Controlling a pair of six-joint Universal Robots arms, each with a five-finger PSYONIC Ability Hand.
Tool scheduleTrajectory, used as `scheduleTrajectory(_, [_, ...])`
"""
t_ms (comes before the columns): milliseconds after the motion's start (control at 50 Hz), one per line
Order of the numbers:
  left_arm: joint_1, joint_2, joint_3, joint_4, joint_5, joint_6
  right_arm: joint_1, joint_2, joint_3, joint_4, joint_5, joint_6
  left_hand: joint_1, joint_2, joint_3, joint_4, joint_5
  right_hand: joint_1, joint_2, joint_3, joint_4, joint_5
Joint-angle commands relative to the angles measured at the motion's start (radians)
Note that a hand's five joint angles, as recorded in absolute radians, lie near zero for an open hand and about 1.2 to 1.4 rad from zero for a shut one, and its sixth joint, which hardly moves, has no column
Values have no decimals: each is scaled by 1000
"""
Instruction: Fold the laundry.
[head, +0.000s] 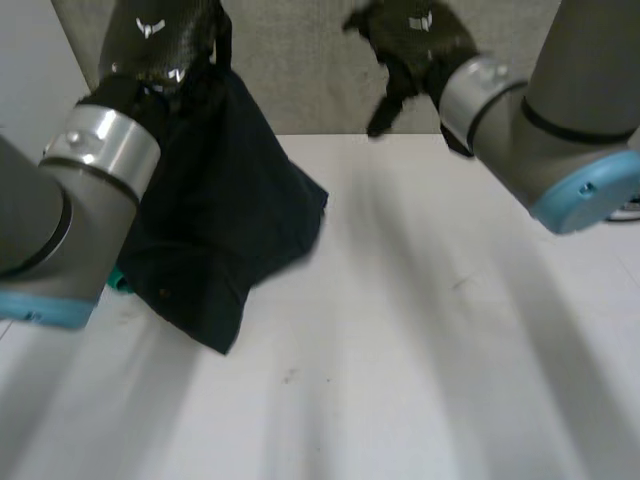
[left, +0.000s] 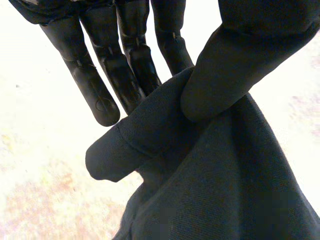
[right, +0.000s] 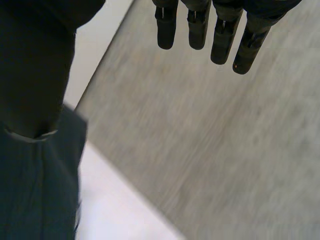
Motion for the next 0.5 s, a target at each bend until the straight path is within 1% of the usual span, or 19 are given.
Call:
scheduleTrajectory(20, [-2, 141, -145, -59, -1, 82, -28, 53, 107, 136, -4, 89, 246, 201, 207, 199, 251, -22, -39, -32, -55, -58])
scheduleTrajectory(40, [0, 150, -151, -65, -1, 91, -33, 62, 108, 148, -5, 115, 246, 201, 207, 199, 251, -22, -39, -32, -55, -58])
scheduleTrajectory(60, [0, 161, -157, -71, -1, 100, -36, 82, 114, 168, -13, 176, 246, 201, 207, 199, 251, -22, -39, -32, -55, -58])
scheduleTrajectory(120, [-2, 190, -170, -97, -1, 131, -36, 112, 122, 191, -30, 265, 246, 201, 207, 199, 251, -22, -39, -32, -55, -58])
scheduleTrajectory(140, [-2, 195, -171, -105, -1, 137, -33, 140, 128, 203, -52, 318, 246, 201, 207, 199, 251, -22, -39, -32, -55, -58])
scheduleTrajectory(200, [-2, 205, -180, -131, -1, 143, -25, 172, 143, 217, -109, 386, 246, 201, 207, 199, 251, -22, -39, -32, -55, -58])
scheduleTrajectory(220, [-2, 207, -182, -136, -1, 143, -24, 188, 153, 220, -155, 423, 246, 201, 207, 199, 251, -22, -39, -32, -55, -58])
scheduleTrajectory(300, [-5, 207, -190, -156, -1, 145, -22, 217, 166, 214, -246, 506, 246, 201, 207, 199, 251, -22, -39, -32, -55, -58])
scheduleTrajectory(360, [-5, 205, -190, -160, -1, 143, -16, 231, 166, 214, -270, 547, 246, 201, 207, 199, 251, -22, -39, -32, -55, -58])
scheduleTrajectory(440, [-5, 201, -188, -159, -1, 143, 44, 251, 154, 182, -271, 599, 246, 201, 207, 199, 251, -22, -39, -32, -55, -58])
scheduleTrajectory(500, [-8, 202, -184, -159, -3, 142, 61, 263, 154, 144, -267, 610, 246, 201, 207, 199, 251, -22, -39, -32, -55, -58])
